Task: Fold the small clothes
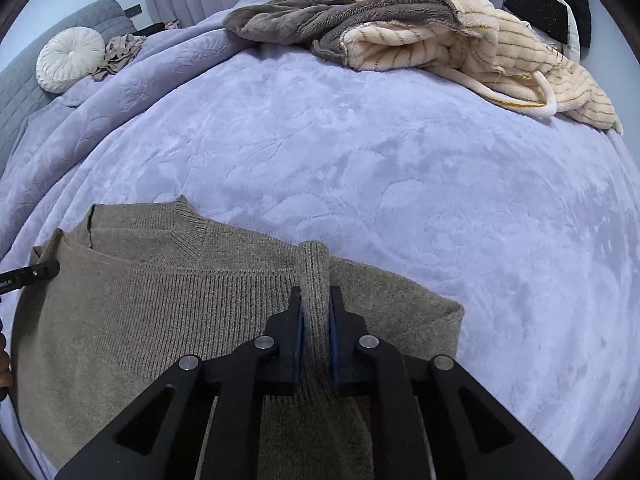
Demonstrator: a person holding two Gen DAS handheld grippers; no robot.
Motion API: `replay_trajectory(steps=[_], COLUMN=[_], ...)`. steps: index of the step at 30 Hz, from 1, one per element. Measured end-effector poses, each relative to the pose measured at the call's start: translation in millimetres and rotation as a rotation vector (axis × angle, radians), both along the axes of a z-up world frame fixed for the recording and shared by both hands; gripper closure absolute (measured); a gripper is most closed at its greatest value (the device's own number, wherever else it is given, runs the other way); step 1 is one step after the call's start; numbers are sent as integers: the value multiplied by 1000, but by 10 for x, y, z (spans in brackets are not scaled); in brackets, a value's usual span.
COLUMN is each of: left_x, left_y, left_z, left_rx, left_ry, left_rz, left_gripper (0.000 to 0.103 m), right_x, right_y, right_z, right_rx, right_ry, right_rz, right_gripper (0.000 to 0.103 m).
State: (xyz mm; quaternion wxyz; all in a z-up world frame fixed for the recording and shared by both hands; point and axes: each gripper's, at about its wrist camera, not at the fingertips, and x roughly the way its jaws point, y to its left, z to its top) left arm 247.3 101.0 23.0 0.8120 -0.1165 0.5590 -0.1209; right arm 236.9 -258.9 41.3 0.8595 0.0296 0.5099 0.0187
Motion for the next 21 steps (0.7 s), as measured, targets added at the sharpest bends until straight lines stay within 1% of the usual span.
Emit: replay_trajectory(steps=[1, 2, 3, 4, 5, 6, 7, 8, 9, 10, 11, 12, 14, 15, 16, 17, 18, 19, 20, 21], left_x=[-56, -123, -213, -361, -515, -623, -757, -863, -954, -1045, -1113, -1152, -1160, -1134, -1103, -1093, -1110, -1141, -1170, -1201], left_y=[9, 12, 20, 2, -16, -39, -118, -194, -271, -414, -559, -692, -876, -893, -823, -685, -549, -430, -359, -305], left_z=[77, 163, 256, 377, 484, 557, 617, 655, 664, 631, 574, 507, 287, 181, 45, -42, -50, -9, 41, 83], left_rx=[28, 70, 117, 163, 173, 157, 130, 113, 90, 55, 49, 76, 191, 255, 306, 277, 214, 194, 188, 176], left_ry=[-7, -27, -63, -120, -171, -198, -213, -226, -232, -221, -214, -216, -211, -199, -165, -143, -141, -143, -141, -138], left_rz=[14, 34, 52, 66, 74, 61, 25, 11, -2, -53, -108, -137, -166, -160, -129, -107, -93, -65, -48, -39], left_gripper=[89, 61, 41, 10, 5, 5, 5, 5, 5, 5, 5, 5, 5, 5, 5, 5, 5, 5, 5, 5], right_x=[-34, -111, -219, -331, -494, -667, -806, -951, -1068, -1129, -1184, -1218, -1248, -1240, -1240, -1233, -1220, -1228, -1252, -1292], right_y=[-10, -14, 0, 14, 51, 109, 177, 271, 382, 478, 593, 707, 901, 969, 972, 932, 818, 678, 516, 397], right_z=[50, 141, 250, 348, 456, 536, 586, 608, 594, 565, 510, 447, 280, 171, 89, 9, -58, -67, -42, 13], right_rx=[5, -4, -18, -21, -16, -10, -9, -10, -18, -21, -17, -15, -55, -95, -135, -192, -232, -212, -165, -147], right_ry=[-1, -20, -51, -81, -116, -148, -172, -195, -196, -186, -173, -160, -127, -102, -90, -80, -63, -56, -52, -48], right_rz=[-8, -20, -25, -21, -14, -4, 11, 36, 58, 74, 96, 125, 162, 176, 174, 154, 110, 79, 43, 6], right_gripper=[80, 79, 76, 60, 47, 26, 23, 24, 23, 23, 23, 24, 24, 24, 24, 24, 24, 24, 24, 25])
